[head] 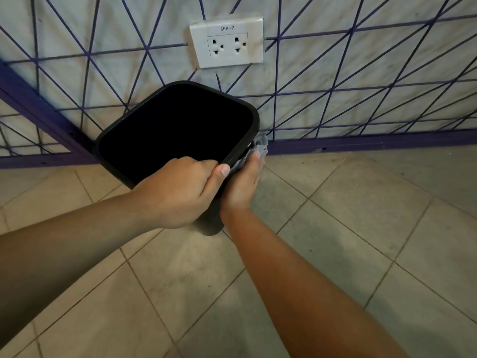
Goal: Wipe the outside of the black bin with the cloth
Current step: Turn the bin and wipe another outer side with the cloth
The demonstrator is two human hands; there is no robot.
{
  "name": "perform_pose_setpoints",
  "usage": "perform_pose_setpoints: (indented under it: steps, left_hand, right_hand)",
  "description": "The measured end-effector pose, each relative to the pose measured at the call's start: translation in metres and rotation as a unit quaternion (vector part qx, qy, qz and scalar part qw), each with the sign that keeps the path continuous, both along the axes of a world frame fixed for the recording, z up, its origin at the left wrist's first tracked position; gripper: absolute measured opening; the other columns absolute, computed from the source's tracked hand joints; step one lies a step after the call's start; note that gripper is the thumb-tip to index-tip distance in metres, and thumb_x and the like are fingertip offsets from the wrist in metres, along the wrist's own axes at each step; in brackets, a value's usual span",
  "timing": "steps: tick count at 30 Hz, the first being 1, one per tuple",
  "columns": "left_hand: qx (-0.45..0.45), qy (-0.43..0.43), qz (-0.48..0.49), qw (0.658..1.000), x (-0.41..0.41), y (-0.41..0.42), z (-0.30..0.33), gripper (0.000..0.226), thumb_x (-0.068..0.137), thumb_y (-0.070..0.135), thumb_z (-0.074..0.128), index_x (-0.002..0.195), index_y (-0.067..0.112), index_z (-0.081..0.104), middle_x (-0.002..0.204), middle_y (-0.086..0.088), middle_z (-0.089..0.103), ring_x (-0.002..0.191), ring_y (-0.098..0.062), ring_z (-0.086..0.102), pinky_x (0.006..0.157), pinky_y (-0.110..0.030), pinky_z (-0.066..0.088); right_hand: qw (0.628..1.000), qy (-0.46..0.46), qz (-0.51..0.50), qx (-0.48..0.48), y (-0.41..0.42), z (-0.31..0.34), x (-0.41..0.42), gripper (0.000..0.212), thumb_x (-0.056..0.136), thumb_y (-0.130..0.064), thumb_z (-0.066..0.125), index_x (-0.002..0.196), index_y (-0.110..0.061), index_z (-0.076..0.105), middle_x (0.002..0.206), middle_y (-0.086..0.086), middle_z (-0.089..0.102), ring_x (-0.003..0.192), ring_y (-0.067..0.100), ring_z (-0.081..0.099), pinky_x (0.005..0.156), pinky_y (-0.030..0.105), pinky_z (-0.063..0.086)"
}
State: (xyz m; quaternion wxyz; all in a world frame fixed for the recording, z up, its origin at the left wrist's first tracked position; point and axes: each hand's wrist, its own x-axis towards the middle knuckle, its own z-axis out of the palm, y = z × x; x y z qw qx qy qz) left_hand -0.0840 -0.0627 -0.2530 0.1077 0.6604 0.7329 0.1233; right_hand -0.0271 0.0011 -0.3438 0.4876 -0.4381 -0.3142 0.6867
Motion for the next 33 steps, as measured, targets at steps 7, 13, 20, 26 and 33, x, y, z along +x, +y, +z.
perform_pose_setpoints:
  steps: [7, 13, 20, 26, 33]
  left_hand:
    - [-0.003, -0.013, -0.004, 1.0, 0.0, 0.001, 0.001, 0.037, 0.099, 0.045, 0.023, 0.071, 0.033, 0.045, 0.062, 0.007, 0.054, 0.058, -0.007, 0.055, 0.056, -0.021, 0.035]
    - [-0.018, -0.045, -0.001, 0.999, -0.005, 0.0, 0.001, 0.049, 0.1, 0.048, 0.021, 0.089, 0.024, 0.062, 0.074, 0.007, 0.066, 0.07, -0.007, 0.064, 0.068, -0.032, 0.052]
    - [-0.013, -0.022, 0.0, 1.0, -0.004, 0.002, -0.001, 0.045, 0.1, 0.048, 0.021, 0.079, 0.028, 0.055, 0.067, 0.007, 0.06, 0.062, -0.007, 0.06, 0.061, -0.028, 0.046]
    - [-0.012, -0.02, -0.006, 1.0, -0.003, 0.003, 0.0, 0.04, 0.098, 0.045, 0.024, 0.078, 0.026, 0.053, 0.065, 0.006, 0.059, 0.06, -0.008, 0.059, 0.058, -0.025, 0.041]
    - [-0.024, -0.018, -0.011, 0.999, -0.008, 0.0, -0.003, 0.051, 0.099, 0.051, 0.019, 0.092, 0.023, 0.062, 0.074, 0.007, 0.065, 0.068, -0.007, 0.064, 0.066, -0.033, 0.053]
  right_hand:
    - [0.997, -0.031, 0.023, 0.069, -0.025, 0.007, 0.005, 0.091, 0.096, -0.057, 0.031, 0.178, -0.022, 0.012, 0.188, -0.007, 0.007, 0.175, 0.007, 0.0, 0.141, 0.021, 0.001]
    - [0.998, -0.011, 0.046, 0.039, -0.038, 0.022, 0.006, 0.072, 0.111, -0.05, 0.031, 0.178, -0.031, 0.012, 0.187, -0.015, 0.006, 0.173, 0.001, 0.0, 0.142, 0.029, 0.0]
    - [0.999, -0.032, -0.002, 0.002, -0.005, 0.009, 0.001, 0.059, 0.122, -0.032, 0.026, 0.179, -0.023, 0.012, 0.188, -0.01, 0.005, 0.173, 0.003, -0.005, 0.138, 0.024, -0.007]
    - [0.999, -0.013, 0.029, 0.034, -0.03, 0.015, 0.007, 0.074, 0.111, -0.05, 0.034, 0.178, -0.028, 0.012, 0.188, -0.012, 0.006, 0.174, 0.003, -0.003, 0.143, 0.034, -0.001]
    - [0.998, -0.008, 0.04, 0.039, -0.042, 0.032, 0.01, 0.082, 0.103, -0.05, 0.03, 0.178, -0.032, 0.005, 0.184, -0.02, 0.005, 0.162, -0.015, -0.004, 0.132, 0.014, 0.003]
